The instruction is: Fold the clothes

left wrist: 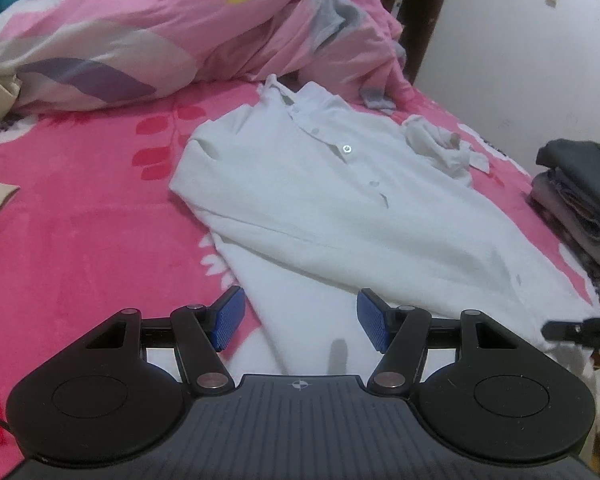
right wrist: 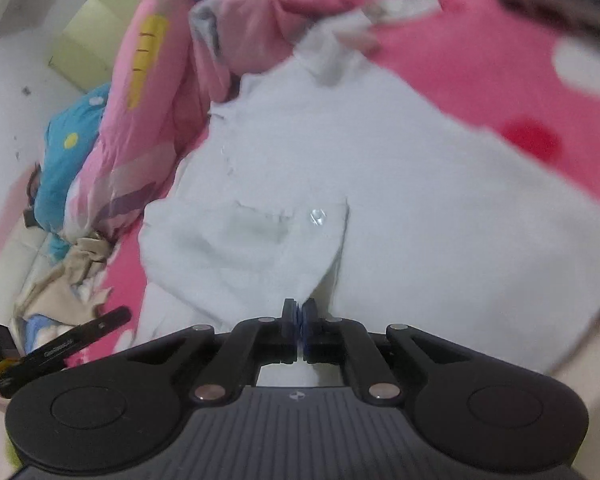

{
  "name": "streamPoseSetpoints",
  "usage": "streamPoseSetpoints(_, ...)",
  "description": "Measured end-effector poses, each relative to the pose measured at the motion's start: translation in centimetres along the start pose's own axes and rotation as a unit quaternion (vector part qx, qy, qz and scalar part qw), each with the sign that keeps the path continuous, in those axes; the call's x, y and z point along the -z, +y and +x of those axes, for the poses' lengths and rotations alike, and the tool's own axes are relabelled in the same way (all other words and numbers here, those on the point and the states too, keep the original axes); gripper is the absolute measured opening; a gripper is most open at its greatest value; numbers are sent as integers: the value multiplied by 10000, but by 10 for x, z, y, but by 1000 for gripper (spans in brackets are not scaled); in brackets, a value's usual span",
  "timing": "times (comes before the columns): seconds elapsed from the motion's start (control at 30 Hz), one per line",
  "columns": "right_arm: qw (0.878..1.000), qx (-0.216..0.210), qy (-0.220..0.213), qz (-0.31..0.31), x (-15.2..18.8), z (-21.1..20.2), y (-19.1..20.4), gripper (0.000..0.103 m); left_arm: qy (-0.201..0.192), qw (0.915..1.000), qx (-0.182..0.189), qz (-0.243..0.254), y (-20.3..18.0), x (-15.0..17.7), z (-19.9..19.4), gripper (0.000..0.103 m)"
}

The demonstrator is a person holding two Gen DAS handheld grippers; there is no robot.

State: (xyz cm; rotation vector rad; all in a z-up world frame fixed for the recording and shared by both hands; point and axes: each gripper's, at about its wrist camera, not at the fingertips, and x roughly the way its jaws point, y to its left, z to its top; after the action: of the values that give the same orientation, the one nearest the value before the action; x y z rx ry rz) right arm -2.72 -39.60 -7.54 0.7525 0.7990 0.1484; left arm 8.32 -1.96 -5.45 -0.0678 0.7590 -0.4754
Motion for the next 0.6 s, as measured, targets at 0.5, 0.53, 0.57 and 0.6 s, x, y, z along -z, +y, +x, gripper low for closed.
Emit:
streamPoseSetpoints(0.5, 9991, -17, 287, 309, -15, 23, -1, 37, -152, 9996, 25, -252, 15, 10, -15, 62)
streamPoseSetpoints(0.53, 9993, -32, 309, 222, -16, 27, 2, 22, -184, 9994, 19, -306, 18, 11, -18, 62)
streamPoseSetpoints(0.57, 9994, -43, 316, 135, -18, 29, 6, 7, -225, 9991, 20, -370, 21, 13, -21, 62)
streamPoseSetpoints(0.6, 9996, -38, 263, 53, -22, 28, 12, 4, -264, 9987, 23, -437, 24, 14, -24, 62)
